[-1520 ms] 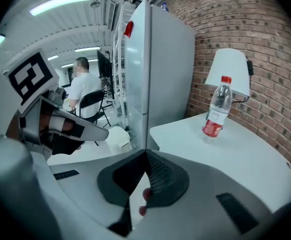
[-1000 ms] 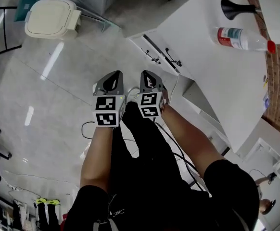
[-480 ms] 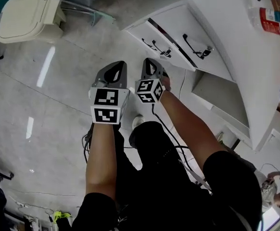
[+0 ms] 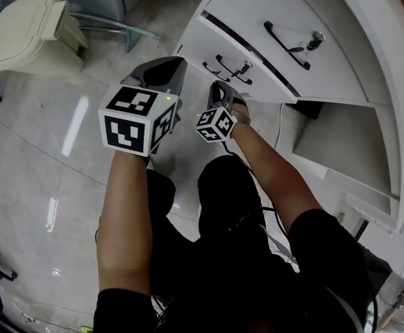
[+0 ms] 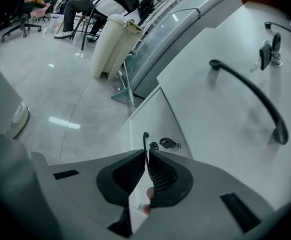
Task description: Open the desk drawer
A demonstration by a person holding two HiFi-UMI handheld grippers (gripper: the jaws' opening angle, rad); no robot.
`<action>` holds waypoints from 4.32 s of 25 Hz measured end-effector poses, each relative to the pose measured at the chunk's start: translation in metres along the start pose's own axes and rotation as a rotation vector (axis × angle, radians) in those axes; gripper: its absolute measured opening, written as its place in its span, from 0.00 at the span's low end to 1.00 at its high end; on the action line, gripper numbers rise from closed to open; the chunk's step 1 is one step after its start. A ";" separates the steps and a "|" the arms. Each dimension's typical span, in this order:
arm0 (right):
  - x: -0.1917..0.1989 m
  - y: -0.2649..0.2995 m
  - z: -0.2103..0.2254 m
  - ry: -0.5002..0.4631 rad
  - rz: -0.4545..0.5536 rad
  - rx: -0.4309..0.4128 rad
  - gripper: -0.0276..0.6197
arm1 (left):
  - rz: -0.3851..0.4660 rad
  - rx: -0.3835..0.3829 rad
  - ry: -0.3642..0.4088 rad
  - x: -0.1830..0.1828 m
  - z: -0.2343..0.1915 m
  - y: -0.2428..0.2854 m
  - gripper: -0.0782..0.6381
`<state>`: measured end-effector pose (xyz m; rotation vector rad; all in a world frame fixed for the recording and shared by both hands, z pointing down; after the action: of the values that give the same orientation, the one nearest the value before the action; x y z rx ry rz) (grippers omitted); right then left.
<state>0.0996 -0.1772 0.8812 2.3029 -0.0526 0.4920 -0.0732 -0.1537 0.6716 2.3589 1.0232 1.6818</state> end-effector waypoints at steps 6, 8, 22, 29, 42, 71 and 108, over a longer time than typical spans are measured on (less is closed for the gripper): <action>0.013 0.032 -0.004 -0.089 -0.005 0.060 0.10 | 0.080 -0.011 0.069 -0.018 0.015 -0.006 0.10; 0.019 0.040 -0.006 -0.127 -0.034 0.082 0.10 | 0.082 -0.029 0.111 -0.018 0.023 -0.008 0.10; 0.027 0.078 -0.010 -0.201 -0.179 0.142 0.10 | 0.113 -0.087 0.186 -0.016 0.031 -0.034 0.10; 0.025 0.078 -0.009 -0.276 -0.206 0.126 0.06 | 0.141 -0.072 0.205 -0.023 0.040 -0.037 0.10; 0.023 0.065 -0.021 -0.230 -0.202 0.098 0.06 | 0.179 -0.059 0.181 -0.026 0.043 -0.051 0.11; 0.011 -0.017 -0.113 -0.098 -0.092 -0.049 0.07 | 0.164 -0.069 0.211 -0.027 0.052 -0.048 0.11; -0.078 -0.204 0.093 0.866 0.721 -0.016 0.04 | 0.244 -0.078 0.231 -0.026 0.059 -0.050 0.11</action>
<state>0.0964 -0.1072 0.6547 1.8140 -0.4586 1.7882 -0.0509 -0.1106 0.6055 2.3614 0.7017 2.0775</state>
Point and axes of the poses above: the fingertips, and each gripper's own axes: y forward along the fingers, z to its right, x out of its underside, the point moved 6 cm from there along -y, backward along the fingers, and after that the axes turned 2 degrees about -y, right-handed, at the moved point
